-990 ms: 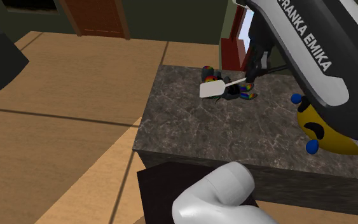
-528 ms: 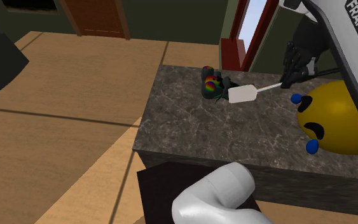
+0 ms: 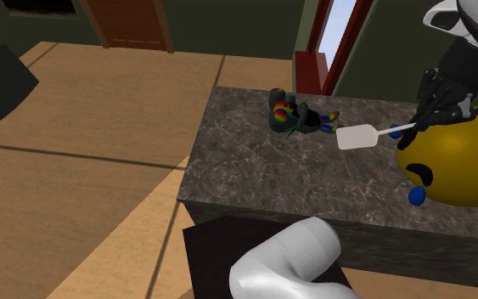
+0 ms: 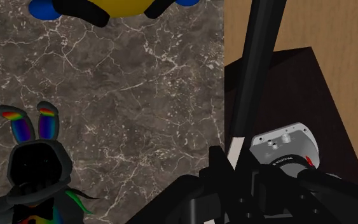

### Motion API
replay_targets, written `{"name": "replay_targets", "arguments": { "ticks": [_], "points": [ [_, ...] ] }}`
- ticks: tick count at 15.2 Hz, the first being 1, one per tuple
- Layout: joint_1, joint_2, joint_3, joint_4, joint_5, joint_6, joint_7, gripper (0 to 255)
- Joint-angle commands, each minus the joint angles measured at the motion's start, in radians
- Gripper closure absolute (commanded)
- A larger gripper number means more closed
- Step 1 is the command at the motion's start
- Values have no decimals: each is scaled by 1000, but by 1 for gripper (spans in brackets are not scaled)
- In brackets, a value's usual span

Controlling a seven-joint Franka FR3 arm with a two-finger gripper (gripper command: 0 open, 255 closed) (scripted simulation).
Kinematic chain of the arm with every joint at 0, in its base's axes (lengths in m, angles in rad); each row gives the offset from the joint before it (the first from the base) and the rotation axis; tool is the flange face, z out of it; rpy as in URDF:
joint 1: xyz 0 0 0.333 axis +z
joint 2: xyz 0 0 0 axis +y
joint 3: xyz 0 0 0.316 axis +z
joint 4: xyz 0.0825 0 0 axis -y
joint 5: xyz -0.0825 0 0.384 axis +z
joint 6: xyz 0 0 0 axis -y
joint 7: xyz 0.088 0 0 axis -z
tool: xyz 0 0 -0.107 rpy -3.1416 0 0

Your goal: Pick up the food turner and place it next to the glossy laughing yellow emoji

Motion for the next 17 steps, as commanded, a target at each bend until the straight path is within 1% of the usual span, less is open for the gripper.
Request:
{"name": "replay_targets", "arguments": {
  "ticks": [1,17],
  "points": [
    [-5,-17,-7,-30,-9,15,2,255],
    [-51,-150,-70,-294,-76,150,49,255]
  ]
}}
